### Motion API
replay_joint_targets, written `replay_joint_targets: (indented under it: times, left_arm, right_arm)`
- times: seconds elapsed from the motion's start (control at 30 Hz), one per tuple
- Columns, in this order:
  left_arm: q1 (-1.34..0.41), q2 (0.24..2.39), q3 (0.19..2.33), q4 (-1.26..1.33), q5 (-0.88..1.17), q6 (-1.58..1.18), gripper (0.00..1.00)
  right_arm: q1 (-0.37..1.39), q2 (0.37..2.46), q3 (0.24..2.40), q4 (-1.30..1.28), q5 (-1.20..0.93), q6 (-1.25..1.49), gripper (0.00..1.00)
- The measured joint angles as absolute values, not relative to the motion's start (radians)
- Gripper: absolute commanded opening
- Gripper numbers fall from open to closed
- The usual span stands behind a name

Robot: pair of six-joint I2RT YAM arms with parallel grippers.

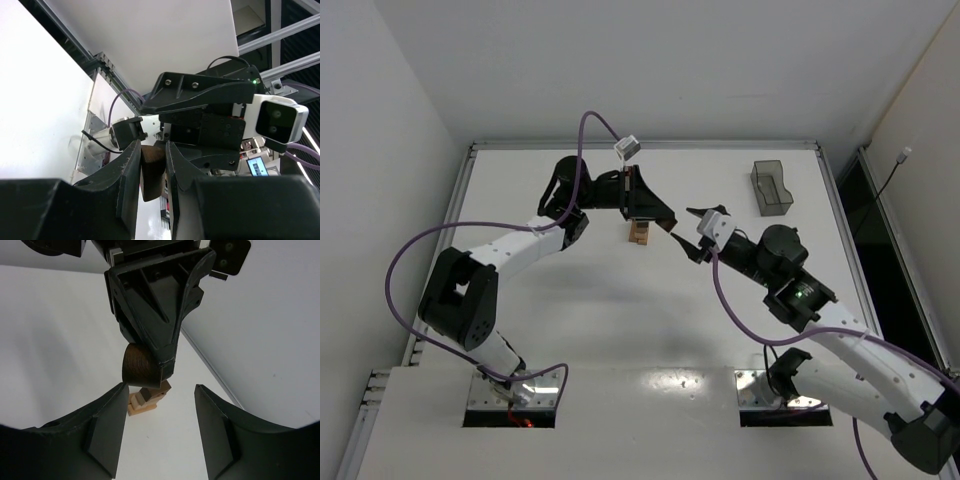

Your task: Build the wood block tower

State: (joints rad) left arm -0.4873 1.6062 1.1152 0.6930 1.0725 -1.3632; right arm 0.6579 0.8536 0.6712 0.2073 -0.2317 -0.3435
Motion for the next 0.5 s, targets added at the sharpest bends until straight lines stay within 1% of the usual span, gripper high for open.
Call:
replay_joint_targets:
  times: [0.5]
  left_arm:
    - [-0.487,1.606,1.115,0.675,1.065,-1.335,0.0]
  right_arm:
    - [0.696,0.892,0.696,0.207,-0.247,-0.329,0.52]
